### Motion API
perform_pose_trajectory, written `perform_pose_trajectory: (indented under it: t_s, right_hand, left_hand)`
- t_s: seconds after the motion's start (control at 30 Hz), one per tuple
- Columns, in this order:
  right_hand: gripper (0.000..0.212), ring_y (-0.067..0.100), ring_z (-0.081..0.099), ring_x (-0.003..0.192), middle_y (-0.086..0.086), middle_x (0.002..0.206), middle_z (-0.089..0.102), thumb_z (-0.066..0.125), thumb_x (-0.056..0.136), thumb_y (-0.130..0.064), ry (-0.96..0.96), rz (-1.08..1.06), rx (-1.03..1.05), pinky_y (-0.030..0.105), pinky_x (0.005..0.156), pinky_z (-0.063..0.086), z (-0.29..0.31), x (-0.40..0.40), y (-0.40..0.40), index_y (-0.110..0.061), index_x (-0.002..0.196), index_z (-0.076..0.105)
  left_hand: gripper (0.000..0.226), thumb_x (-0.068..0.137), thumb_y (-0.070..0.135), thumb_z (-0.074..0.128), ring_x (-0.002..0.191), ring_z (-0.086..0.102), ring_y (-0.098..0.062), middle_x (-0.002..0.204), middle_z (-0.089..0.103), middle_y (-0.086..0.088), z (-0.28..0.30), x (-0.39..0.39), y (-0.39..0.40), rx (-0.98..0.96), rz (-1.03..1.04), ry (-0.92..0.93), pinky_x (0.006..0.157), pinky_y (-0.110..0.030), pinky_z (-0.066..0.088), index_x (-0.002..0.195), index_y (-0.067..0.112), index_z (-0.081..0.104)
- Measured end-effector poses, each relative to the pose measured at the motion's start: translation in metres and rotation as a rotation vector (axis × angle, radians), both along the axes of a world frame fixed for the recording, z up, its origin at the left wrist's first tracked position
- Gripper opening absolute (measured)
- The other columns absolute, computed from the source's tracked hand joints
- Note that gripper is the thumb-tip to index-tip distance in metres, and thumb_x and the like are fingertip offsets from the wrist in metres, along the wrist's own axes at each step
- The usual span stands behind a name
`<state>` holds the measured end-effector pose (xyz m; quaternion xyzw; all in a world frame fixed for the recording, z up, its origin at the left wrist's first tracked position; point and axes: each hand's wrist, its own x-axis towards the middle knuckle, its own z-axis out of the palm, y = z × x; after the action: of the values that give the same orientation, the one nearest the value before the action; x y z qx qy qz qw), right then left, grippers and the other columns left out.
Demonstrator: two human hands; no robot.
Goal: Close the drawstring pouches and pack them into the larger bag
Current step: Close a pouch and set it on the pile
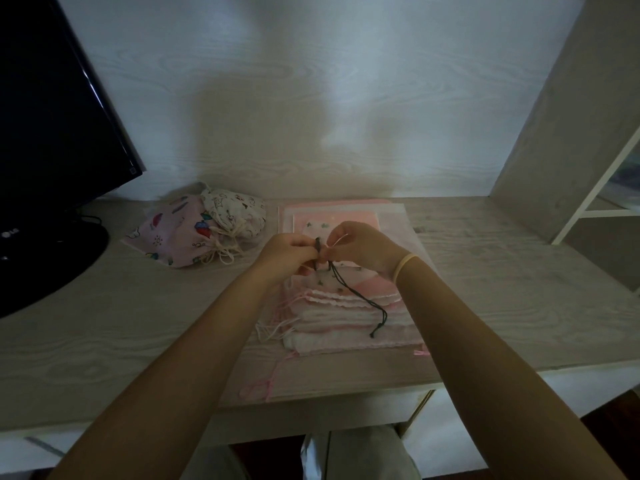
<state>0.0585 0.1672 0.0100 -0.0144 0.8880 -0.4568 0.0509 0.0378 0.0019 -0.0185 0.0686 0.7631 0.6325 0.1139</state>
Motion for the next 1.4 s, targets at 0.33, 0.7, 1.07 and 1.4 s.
perform_pose_trajectory:
  t_s: [0.33,0.7,1.07,1.4]
  right_hand:
    - [0.009,0.006,0.056,0.066,-0.003,0.079,0.066,0.079,0.077,-0.018,0.104,-0.03,0.095,0.011,0.052,0.039,0.003,0.004,-0.004,-0.017,0.079,0.071]
    - [0.014,0.015,0.068,0.081,0.007,0.088,0.075,0.078,0.075,-0.013,0.09,-0.034,0.023,0.017,0.073,0.055,0.003,0.011,0.0,-0.009,0.088,0.079]
    - [0.037,0.017,0.061,0.072,0.002,0.087,0.061,0.082,0.068,-0.011,0.034,-0.09,0.173,0.023,0.06,0.05,-0.001,0.007,-0.006,-0.014,0.09,0.053]
    - [0.018,0.021,0.062,0.084,0.006,0.091,0.066,0.078,0.075,-0.012,0.073,-0.117,0.091,0.026,0.067,0.052,0.003,0.0,0.003,-0.013,0.087,0.066]
  left_hand:
    - [0.01,0.085,0.012,0.073,0.058,0.061,-0.012,0.073,0.07,-0.007,-0.002,0.002,0.003,0.163,-0.008,-0.154,0.051,-0.018,0.048,0.091,0.004,0.073]
    - [0.006,0.089,0.008,0.065,0.055,0.063,-0.011,0.071,0.07,-0.008,0.0,0.004,0.008,0.244,0.077,-0.308,0.046,-0.017,0.048,0.087,0.004,0.068]
    - [0.016,0.082,-0.007,0.069,0.056,0.062,-0.009,0.069,0.067,-0.006,0.004,0.007,0.007,0.178,-0.009,-0.249,0.053,-0.016,0.049,0.089,0.007,0.068]
    - [0.019,0.091,-0.001,0.061,0.07,0.056,-0.011,0.087,0.066,0.002,0.001,0.007,0.007,-0.095,-0.048,0.036,0.063,-0.02,0.049,0.097,0.014,0.071]
